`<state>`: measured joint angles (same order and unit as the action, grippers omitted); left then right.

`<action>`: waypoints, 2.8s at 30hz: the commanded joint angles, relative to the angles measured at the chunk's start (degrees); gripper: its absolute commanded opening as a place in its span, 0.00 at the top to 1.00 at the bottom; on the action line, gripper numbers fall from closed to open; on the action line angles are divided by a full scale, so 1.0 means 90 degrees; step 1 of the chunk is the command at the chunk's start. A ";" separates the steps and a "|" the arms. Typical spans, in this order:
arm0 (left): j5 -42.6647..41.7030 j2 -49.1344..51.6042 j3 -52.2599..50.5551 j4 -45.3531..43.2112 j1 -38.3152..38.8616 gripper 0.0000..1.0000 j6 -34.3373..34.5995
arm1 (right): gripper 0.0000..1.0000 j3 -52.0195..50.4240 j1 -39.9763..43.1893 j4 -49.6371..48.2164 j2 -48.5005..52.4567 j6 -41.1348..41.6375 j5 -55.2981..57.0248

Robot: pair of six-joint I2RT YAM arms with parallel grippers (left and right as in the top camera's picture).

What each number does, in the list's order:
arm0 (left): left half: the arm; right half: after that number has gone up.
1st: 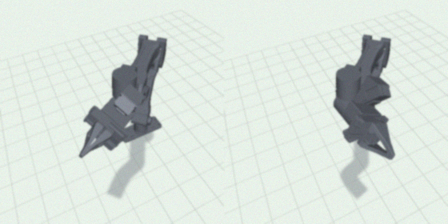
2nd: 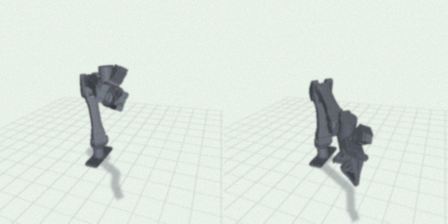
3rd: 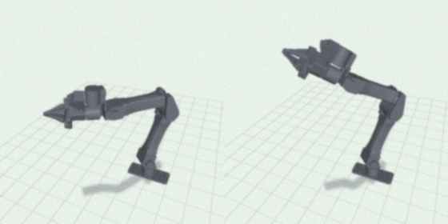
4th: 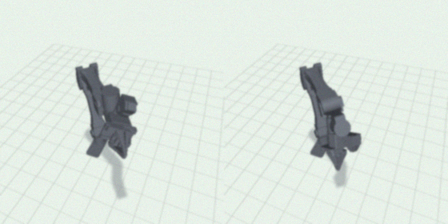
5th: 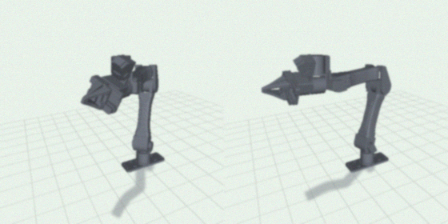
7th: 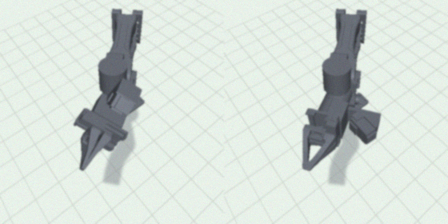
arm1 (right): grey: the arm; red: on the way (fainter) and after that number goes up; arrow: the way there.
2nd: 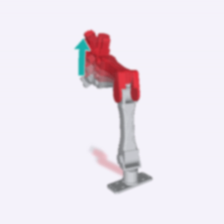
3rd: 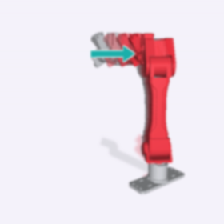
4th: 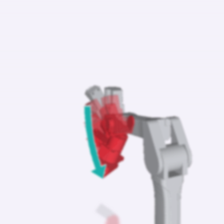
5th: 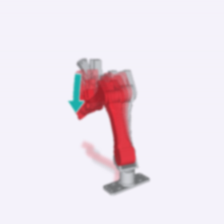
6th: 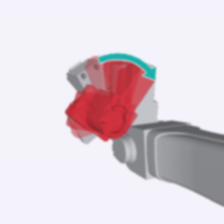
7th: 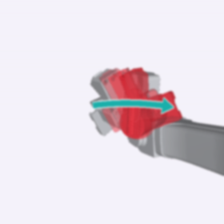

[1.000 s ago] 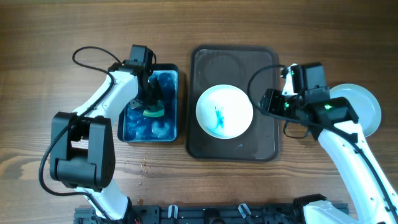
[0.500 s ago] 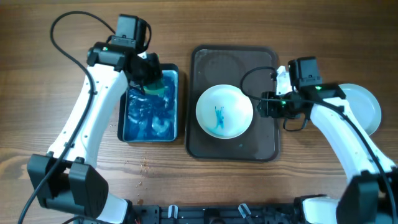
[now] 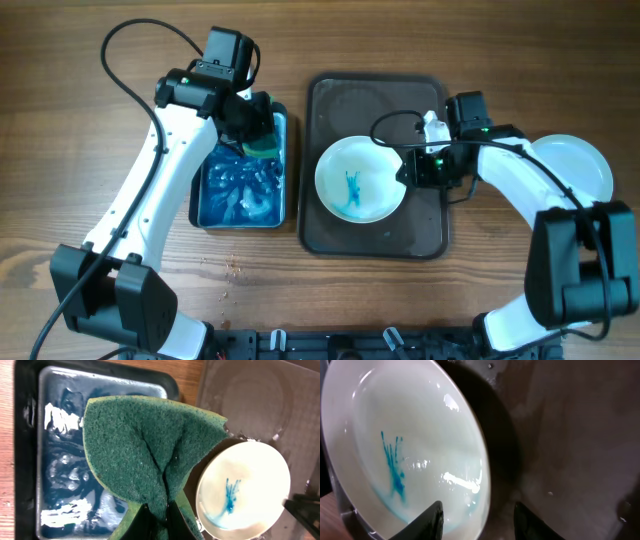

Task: Clean dirty plates on tray and stack at the side
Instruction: 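Lift the sponge and carry it to the plate on the tray, then scrub the plate held by the right gripper with the sponge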

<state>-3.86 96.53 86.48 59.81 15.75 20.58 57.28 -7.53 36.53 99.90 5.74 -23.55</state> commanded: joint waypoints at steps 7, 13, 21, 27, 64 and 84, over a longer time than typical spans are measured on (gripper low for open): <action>-0.0406 -0.0010 0.0049 0.0032 0.0032 0.96 -0.0097 | 0.89 0.0034 -0.0262 -0.0240 0.0629 0.0714 0.0906; -0.0935 -0.0005 -0.0119 -0.0180 0.0180 0.96 -0.0070 | 0.96 0.0015 -0.0265 -0.0270 0.0629 0.0947 0.0908; -0.2021 0.0333 -0.1501 -0.2399 0.1200 0.96 0.0998 | 0.96 0.0010 -0.0265 -0.0262 0.0629 0.1042 0.0908; -0.2200 0.1035 -0.2159 -0.4070 0.2101 0.96 0.1668 | 0.96 0.0010 -0.0265 -0.0197 0.0629 0.1044 0.0908; -0.3616 0.2696 -0.1690 -0.5064 0.2727 0.96 0.1763 | 0.96 -0.0002 -0.0265 -0.0129 0.0629 0.1025 0.0911; -0.1175 0.2356 -0.1688 -0.2606 0.1702 0.96 0.1095 | 0.96 -0.0068 -0.0265 -0.0143 0.0629 0.1025 0.0908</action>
<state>-32.47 118.19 73.52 28.99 35.24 31.46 57.58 -9.82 35.20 103.88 15.38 -18.41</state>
